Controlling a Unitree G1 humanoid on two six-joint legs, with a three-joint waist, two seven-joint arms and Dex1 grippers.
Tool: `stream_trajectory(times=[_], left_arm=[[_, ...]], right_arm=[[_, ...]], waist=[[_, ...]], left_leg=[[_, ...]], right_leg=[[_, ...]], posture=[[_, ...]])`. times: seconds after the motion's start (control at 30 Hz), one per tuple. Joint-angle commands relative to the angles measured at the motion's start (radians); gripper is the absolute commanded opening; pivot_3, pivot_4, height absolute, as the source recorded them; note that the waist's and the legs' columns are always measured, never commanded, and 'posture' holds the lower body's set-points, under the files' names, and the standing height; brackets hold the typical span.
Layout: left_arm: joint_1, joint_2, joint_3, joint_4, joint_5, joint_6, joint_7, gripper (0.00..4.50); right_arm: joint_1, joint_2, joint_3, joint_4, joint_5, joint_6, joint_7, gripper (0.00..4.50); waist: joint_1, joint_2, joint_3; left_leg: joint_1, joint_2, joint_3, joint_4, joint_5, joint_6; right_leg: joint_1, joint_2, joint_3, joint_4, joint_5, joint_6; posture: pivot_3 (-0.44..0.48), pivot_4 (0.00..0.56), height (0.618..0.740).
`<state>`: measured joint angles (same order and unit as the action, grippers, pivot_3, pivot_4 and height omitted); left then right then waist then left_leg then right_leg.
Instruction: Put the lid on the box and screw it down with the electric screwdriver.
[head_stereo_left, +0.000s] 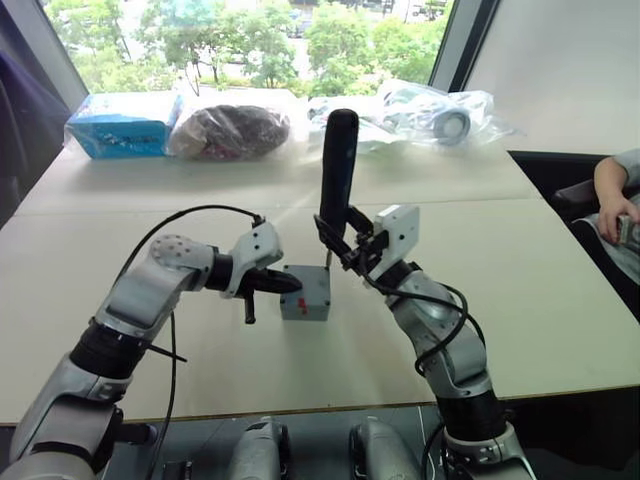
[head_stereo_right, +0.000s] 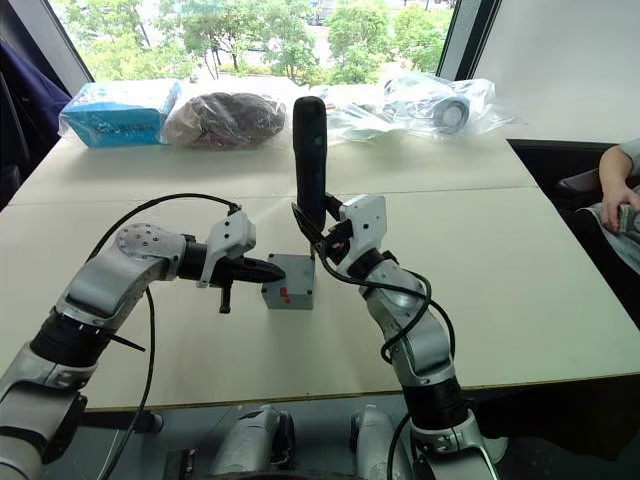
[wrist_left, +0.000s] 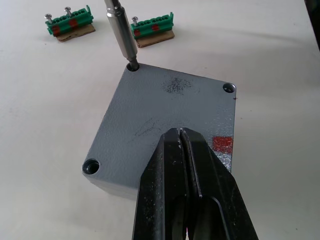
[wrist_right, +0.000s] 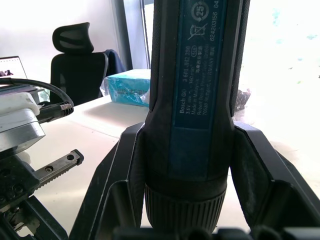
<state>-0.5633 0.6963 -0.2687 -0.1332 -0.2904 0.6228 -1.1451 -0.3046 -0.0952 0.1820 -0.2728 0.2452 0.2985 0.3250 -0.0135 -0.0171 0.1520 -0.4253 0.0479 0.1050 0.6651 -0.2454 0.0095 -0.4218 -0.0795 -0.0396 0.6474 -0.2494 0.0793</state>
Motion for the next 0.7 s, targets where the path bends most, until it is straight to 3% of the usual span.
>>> stream_trajectory(times=[0.03,0.7], left_arm=[[0.017,0.008,-0.015,-0.012,0.015,0.01,0.007,0.0],[0.034,0.006,-0.019,-0.015,0.014,0.0,0.008,0.0]], right_arm=[[0.055,-0.006,0.04,0.077,-0.044,0.049,-0.011,1.85],[0.079,-0.014,0.037,0.067,-0.057,0.026,-0.007,1.85]], waist=[[0.0,-0.001,-0.003],[0.001,-0.003,-0.012]], left_leg=[[0.0,0.0,0.0,0.0,0.0,0.0],[0.003,0.001,-0.001,-0.001,-0.001,0.001]], right_leg=[[0.0,0.0,0.0,0.0,0.0,0.0],[0.003,-0.001,0.0,-0.001,-0.003,-0.005]], posture=[[0.0,0.15,0.74],[0.0,0.15,0.74]])
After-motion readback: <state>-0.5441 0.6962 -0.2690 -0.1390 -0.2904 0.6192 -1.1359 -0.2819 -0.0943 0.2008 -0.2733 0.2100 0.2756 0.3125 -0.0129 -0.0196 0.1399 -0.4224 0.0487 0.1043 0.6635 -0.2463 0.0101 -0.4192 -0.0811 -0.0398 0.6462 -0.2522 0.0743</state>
